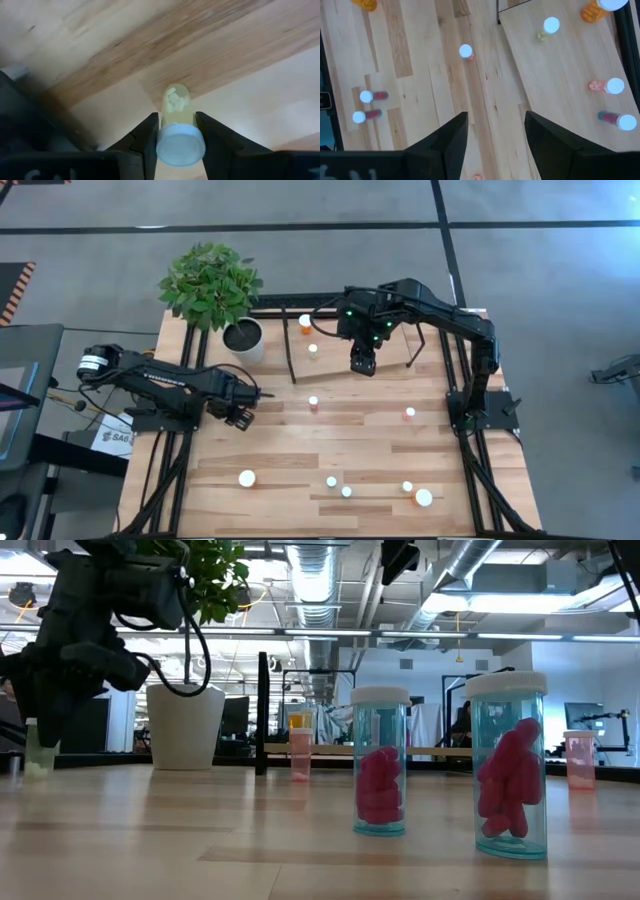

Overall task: Pick and place medicine bottles onto shelf by color
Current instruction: Remove the top yellow pill bottle from the shelf

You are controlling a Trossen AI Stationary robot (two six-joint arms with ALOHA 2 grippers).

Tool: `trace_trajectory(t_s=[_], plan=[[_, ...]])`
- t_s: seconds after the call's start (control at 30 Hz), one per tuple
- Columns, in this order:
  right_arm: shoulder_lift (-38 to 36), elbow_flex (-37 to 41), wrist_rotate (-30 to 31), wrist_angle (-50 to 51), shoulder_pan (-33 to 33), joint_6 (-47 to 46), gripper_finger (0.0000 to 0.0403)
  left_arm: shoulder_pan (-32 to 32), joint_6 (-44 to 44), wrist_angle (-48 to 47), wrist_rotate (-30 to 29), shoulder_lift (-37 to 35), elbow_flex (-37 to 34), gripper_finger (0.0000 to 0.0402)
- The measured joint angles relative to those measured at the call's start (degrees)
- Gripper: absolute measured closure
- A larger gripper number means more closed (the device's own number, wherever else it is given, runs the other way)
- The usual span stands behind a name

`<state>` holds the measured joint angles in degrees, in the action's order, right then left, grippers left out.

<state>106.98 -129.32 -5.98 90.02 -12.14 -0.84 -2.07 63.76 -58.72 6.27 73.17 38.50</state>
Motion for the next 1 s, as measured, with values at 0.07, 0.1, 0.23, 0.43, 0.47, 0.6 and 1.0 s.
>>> trace_trajectory(t_s=[0.07, 0.1, 0.23, 0.43, 0.47, 0.6, 1.0], plan=[[0.0, -0.02, 0.0, 0.0, 0.0, 0.0, 0.0185, -0.02, 0.03, 0.08, -0.59, 0.0, -0.02, 0.0297], [0.0, 0.01, 0.0, 0.01, 0.0, 0.0, 0.0185, -0.02, -0.01, 0.18, -0.7, 0.0, -0.02, 0.0297], [0.0, 0.01, 0.0, 0.0, 0.0, -0.14, 0.0185, 0.0, -0.01, 1.46, -1.01, 0.04, -0.07, 0.0296], [0.0, 0.01, 0.0, 0.0, 0.0, -0.19, 0.0185, 0.02, -0.07, 1.92, -0.02, 0.07, -0.07, 0.0264], [0.0, 0.01, 0.0, 0.0, 0.0, -0.17, 0.0185, 0.02, -0.52, 1.93, 0.43, 0.07, -0.07, 0.0256], [0.0, 0.01, 0.0, 0.0, 0.0, -0.2, 0.0185, 0.02, -2.04, 1.92, 0.97, 0.07, -0.07, 0.0221], [0.0, 0.01, 0.0, 0.0, 0.0, -1.29, 0.0185, 0.79, -5.47, 0.76, 2.72, -0.04, 4.33, 0.018]])
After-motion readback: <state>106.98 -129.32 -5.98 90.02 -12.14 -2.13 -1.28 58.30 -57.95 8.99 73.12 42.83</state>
